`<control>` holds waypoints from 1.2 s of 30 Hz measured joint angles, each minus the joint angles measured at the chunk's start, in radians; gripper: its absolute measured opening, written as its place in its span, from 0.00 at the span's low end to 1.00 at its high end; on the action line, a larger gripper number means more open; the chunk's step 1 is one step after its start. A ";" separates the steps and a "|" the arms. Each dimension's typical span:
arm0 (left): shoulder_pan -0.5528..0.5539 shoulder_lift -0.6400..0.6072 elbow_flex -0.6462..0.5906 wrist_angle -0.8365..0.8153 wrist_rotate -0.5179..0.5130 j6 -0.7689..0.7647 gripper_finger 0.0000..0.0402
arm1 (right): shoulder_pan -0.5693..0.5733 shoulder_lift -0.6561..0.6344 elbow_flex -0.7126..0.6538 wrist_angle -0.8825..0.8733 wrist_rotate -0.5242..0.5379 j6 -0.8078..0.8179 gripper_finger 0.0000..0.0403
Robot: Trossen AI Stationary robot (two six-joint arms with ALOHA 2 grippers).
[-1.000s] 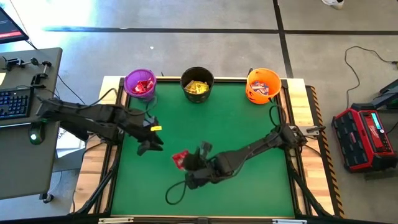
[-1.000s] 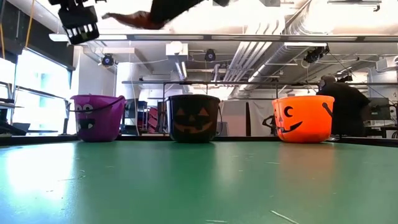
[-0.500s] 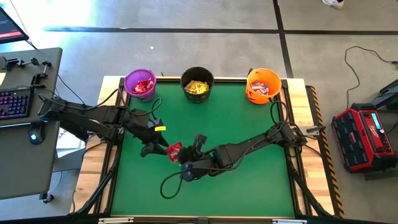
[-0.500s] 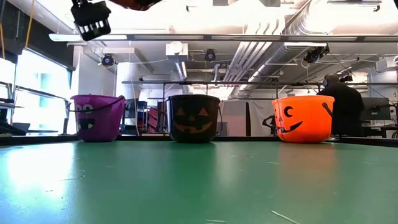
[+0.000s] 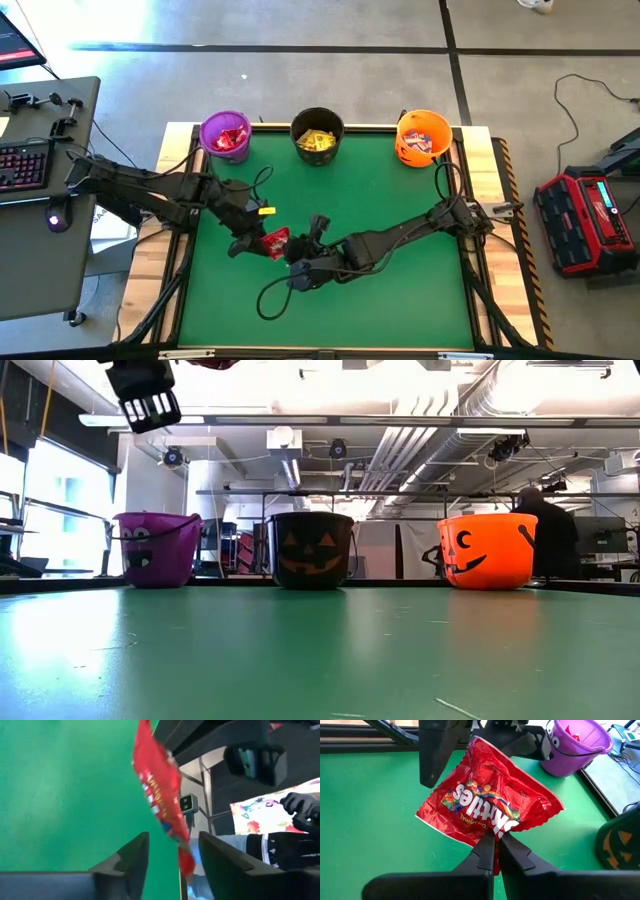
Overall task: Sort candy by brand, put in halloween buckets
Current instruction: Put the red candy pack into the violet bucket
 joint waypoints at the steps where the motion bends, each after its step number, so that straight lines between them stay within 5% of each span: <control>1: 0.000 0.000 0.000 0.008 0.003 -0.001 0.38 | 0.000 0.000 0.000 0.000 0.000 0.000 0.00; 14: 0.001 0.000 0.000 0.025 -0.017 -0.007 0.02 | 0.000 0.000 0.000 0.003 -0.035 -0.053 0.01; 19: 0.009 0.000 0.000 0.024 -0.036 0.001 0.01 | 0.000 0.000 0.000 0.011 -0.035 -0.088 0.07; 30: 0.077 -0.067 0.000 -0.068 -0.064 0.027 0.00 | 0.000 -0.001 0.000 0.018 -0.016 0.050 0.43; 36: 0.159 -0.155 0.000 -0.194 -0.116 0.048 0.00 | 0.000 -0.001 0.000 0.016 0.019 0.097 0.49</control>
